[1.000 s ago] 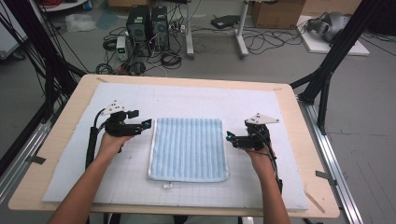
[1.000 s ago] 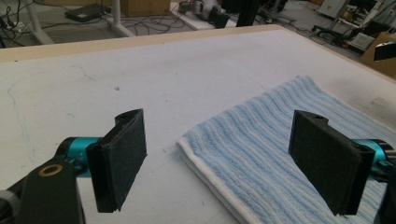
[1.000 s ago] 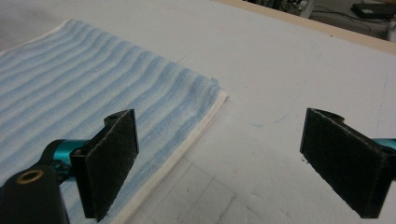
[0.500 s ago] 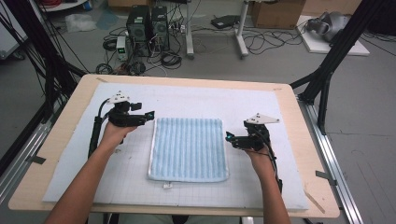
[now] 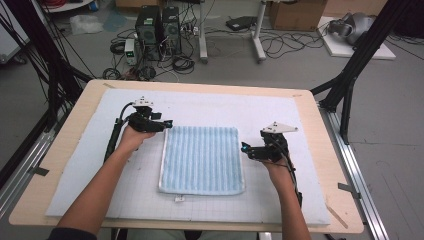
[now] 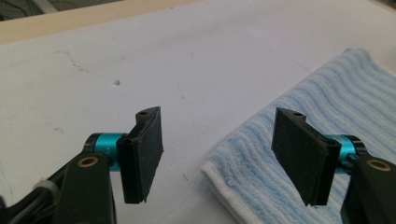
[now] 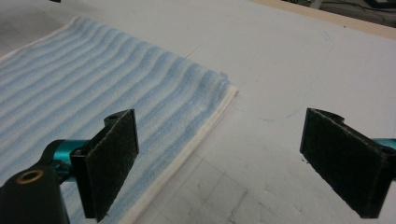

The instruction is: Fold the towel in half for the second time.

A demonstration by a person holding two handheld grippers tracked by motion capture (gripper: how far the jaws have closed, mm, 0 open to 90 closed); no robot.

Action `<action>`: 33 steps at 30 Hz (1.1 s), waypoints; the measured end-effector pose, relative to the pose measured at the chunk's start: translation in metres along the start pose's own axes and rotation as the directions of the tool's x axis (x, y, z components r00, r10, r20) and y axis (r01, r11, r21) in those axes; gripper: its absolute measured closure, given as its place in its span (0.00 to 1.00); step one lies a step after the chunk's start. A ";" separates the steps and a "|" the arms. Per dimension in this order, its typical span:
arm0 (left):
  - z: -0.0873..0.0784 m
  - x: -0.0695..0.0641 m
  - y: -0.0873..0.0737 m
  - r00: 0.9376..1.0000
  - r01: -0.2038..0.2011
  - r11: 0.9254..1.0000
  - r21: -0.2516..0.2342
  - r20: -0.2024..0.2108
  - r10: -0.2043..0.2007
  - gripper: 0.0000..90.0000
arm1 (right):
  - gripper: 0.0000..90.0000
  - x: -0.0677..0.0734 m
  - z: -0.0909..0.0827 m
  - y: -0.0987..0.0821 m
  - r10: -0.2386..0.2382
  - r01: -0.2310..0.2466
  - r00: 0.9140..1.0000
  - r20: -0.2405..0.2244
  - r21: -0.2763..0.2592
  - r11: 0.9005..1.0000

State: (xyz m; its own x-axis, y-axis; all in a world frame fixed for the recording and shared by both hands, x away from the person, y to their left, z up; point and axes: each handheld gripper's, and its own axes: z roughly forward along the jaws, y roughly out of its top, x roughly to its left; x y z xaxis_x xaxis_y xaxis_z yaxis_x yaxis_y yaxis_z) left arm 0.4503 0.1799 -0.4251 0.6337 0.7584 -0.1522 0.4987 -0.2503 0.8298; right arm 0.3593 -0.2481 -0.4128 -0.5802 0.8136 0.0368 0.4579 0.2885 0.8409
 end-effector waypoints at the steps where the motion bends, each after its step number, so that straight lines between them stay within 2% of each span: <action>1: 0.002 0.000 0.000 1.000 -0.009 1.000 0.010 -0.004 0.009 0.41 | 0.12 0.000 0.000 0.000 0.005 -0.005 1.000 -0.001 0.002 1.000; 5: 0.012 -0.001 -0.003 0.999 -0.040 0.997 0.058 -0.009 0.041 0.48 | 0.12 0.001 0.001 0.000 0.004 -0.004 1.000 -0.004 0.009 1.000; 9: 0.020 -0.003 -0.009 0.998 -0.067 0.991 0.112 -0.003 0.068 0.53 | 0.12 0.001 0.002 0.000 0.002 -0.002 1.000 -0.007 0.013 1.000; 15: 0.023 -0.007 -0.010 0.995 -0.099 0.985 0.138 0.023 0.097 0.64 | 0.12 0.001 0.002 -0.001 0.006 -0.006 1.000 -0.009 0.019 1.000; 19: 0.023 -0.007 -0.011 0.997 -0.075 0.988 0.137 0.045 0.069 0.80 | 0.12 0.002 0.004 -0.001 0.006 -0.006 1.000 -0.004 0.027 1.000; 23: 0.024 -0.009 -0.012 0.996 -0.074 0.989 0.127 0.052 0.068 0.92 | 0.12 0.002 0.008 -0.001 0.012 -0.011 1.000 -0.024 0.041 0.999; 25: 0.024 -0.009 -0.012 0.997 -0.069 0.990 0.120 0.049 0.064 0.94 | 0.12 0.002 0.012 -0.001 0.028 -0.026 0.998 -0.052 0.057 0.998; 29: 0.024 -0.007 -0.014 0.998 -0.044 0.993 0.106 0.057 0.038 0.94 | 0.12 0.000 0.021 0.002 0.012 -0.008 0.999 -0.050 0.080 0.997; 33: 0.023 -0.007 -0.015 0.998 -0.040 0.994 0.104 0.058 0.034 0.94 | 0.12 -0.005 0.036 0.014 -0.005 0.012 0.998 -0.057 0.112 0.994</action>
State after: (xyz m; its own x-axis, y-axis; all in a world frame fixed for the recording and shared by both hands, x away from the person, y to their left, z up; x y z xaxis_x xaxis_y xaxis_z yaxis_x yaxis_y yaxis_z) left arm 0.4525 0.1643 -0.4490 0.6835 0.7134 -0.1547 0.5321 -0.3418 0.7746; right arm 0.3928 -0.2298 -0.4207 -0.6202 0.7819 0.0631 0.5237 0.3528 0.7754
